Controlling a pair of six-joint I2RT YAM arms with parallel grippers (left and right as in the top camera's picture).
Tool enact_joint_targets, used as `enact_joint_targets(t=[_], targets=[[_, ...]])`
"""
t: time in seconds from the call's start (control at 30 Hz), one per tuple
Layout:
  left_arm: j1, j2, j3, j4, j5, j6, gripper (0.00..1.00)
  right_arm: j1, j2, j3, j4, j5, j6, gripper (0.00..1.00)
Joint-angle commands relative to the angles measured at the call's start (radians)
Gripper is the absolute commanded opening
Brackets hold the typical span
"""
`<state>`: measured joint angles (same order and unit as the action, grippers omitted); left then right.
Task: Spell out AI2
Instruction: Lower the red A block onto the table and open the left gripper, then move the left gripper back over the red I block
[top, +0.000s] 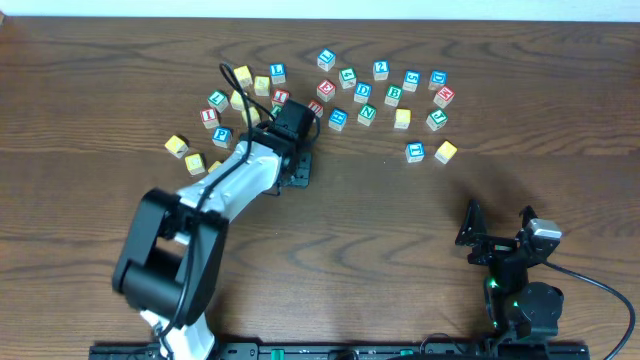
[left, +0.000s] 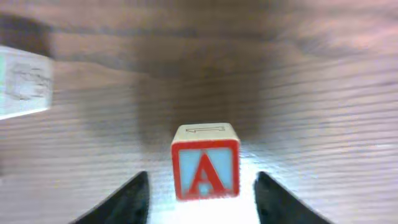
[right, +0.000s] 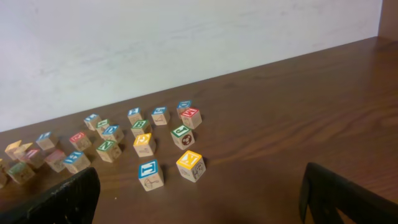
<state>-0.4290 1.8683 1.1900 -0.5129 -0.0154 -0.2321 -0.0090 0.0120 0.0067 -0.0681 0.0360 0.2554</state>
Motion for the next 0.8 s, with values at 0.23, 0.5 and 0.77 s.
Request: enact_joint_targets(t=[0.23,0.5,0.77], targets=[[0.004,-0.219,0.167,-0.084,0.006,0.023,0.61,-0.005,-0.006,-0.002,-0.003,-0.002,0.006,0.99],[0.084,-0.042,0.679,-0.372,0.008,0.076,0.61,-0.005,-0.006,-0.002,-0.003,-0.002,0.006,0.99],[0.103,0.113,0.819,-0.418,0.008,0.175,0.57,-0.005,-0.006,-0.002,-0.003,-0.002,0.006,0.99]])
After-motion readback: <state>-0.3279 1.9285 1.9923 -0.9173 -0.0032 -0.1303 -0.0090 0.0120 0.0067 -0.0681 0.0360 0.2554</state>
